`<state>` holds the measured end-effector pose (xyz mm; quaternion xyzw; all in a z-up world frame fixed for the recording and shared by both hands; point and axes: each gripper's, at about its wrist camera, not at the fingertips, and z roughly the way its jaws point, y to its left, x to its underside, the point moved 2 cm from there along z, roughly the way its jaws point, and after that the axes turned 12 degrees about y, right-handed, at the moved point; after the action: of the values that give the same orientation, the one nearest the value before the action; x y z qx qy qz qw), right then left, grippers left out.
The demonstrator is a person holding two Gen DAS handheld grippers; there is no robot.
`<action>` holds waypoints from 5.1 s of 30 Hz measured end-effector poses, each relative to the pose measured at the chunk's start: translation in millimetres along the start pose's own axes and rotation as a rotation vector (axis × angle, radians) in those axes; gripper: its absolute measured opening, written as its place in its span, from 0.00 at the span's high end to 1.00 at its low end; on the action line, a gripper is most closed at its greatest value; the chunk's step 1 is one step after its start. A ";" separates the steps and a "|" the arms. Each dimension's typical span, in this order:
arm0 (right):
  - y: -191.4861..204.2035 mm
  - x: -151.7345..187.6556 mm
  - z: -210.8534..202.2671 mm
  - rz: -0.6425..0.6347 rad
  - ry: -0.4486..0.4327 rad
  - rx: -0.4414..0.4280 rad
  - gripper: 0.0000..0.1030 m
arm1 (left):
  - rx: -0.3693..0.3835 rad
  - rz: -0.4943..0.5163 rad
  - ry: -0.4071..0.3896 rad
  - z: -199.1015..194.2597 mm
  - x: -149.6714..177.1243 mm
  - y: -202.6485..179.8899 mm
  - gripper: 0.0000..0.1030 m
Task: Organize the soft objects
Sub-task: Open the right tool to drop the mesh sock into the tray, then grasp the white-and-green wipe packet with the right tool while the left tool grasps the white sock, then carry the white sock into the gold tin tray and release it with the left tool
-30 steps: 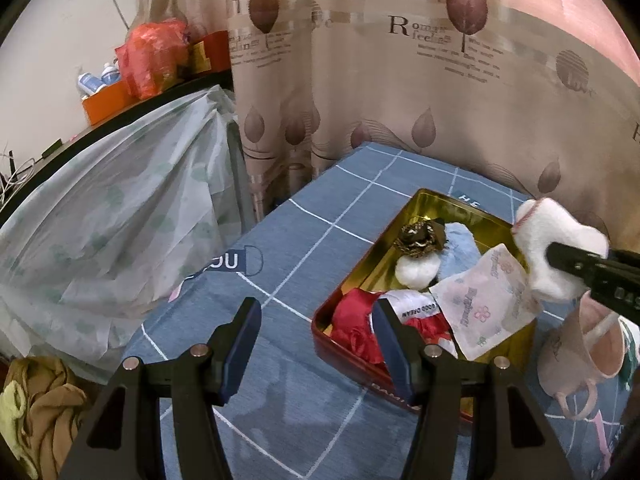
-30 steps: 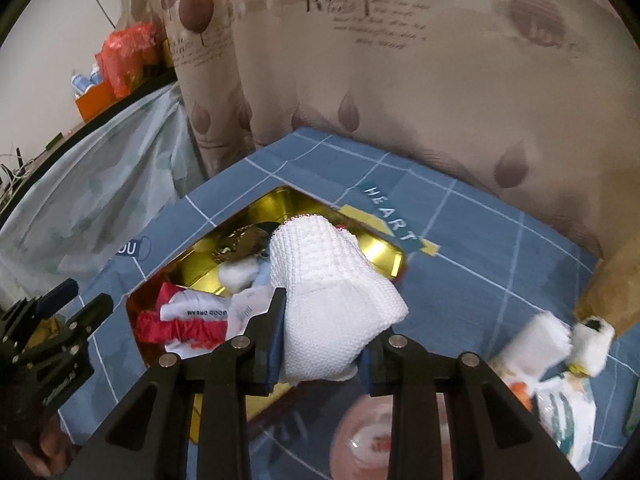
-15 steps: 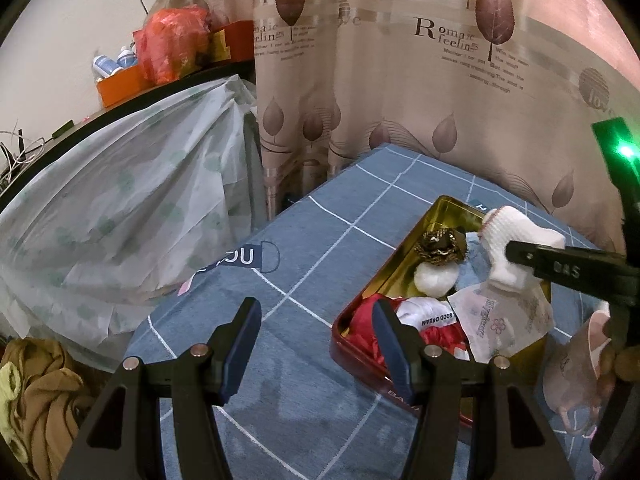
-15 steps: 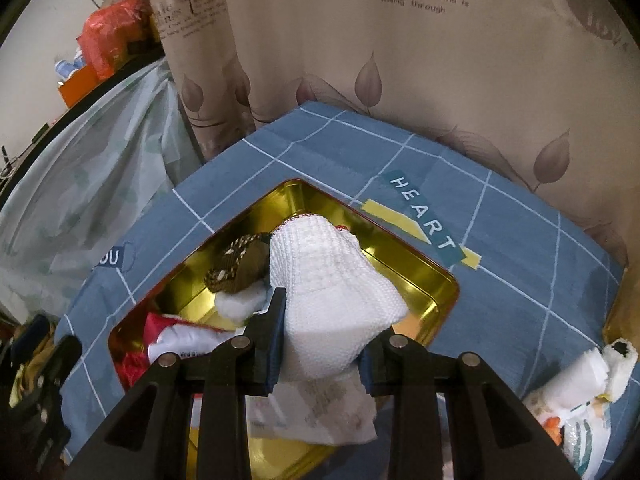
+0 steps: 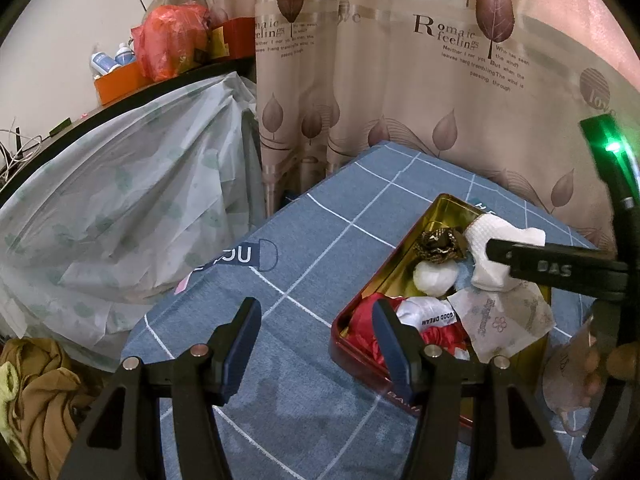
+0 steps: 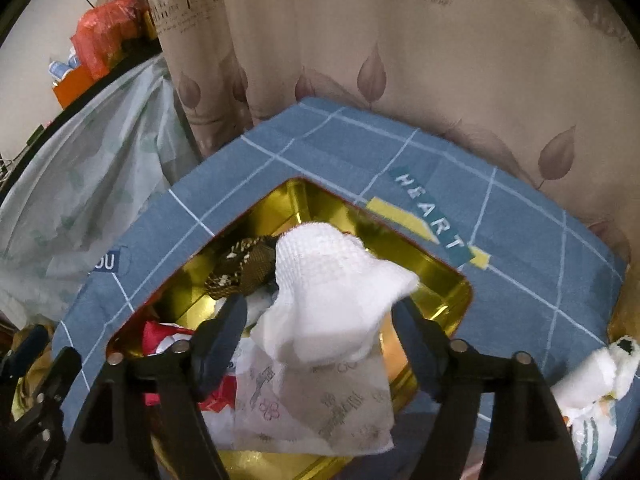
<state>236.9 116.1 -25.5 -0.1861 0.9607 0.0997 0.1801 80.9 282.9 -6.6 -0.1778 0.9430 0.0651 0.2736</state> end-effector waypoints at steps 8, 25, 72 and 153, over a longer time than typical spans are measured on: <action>-14.0 29.1 -55.6 0.012 -0.084 -0.032 0.22 | -0.003 0.022 -0.008 1.1 2.1 -5.0 0.43; -206.4 194.7 -110.6 0.234 -0.095 0.224 0.14 | -0.012 0.065 -0.025 -6.9 8.1 -17.3 0.43; -307.2 274.4 -61.9 0.349 -0.055 0.226 0.30 | 0.439 0.595 0.161 -82.4 81.7 -288.4 0.42; -303.4 270.8 -62.4 0.345 -0.047 0.226 0.27 | 0.377 0.516 0.257 -21.6 -11.2 -368.8 0.78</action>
<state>102.5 -263.5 -109.9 0.0051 0.9789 0.0250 0.2027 215.9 -60.9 8.3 0.1137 0.9791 -0.0660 0.1553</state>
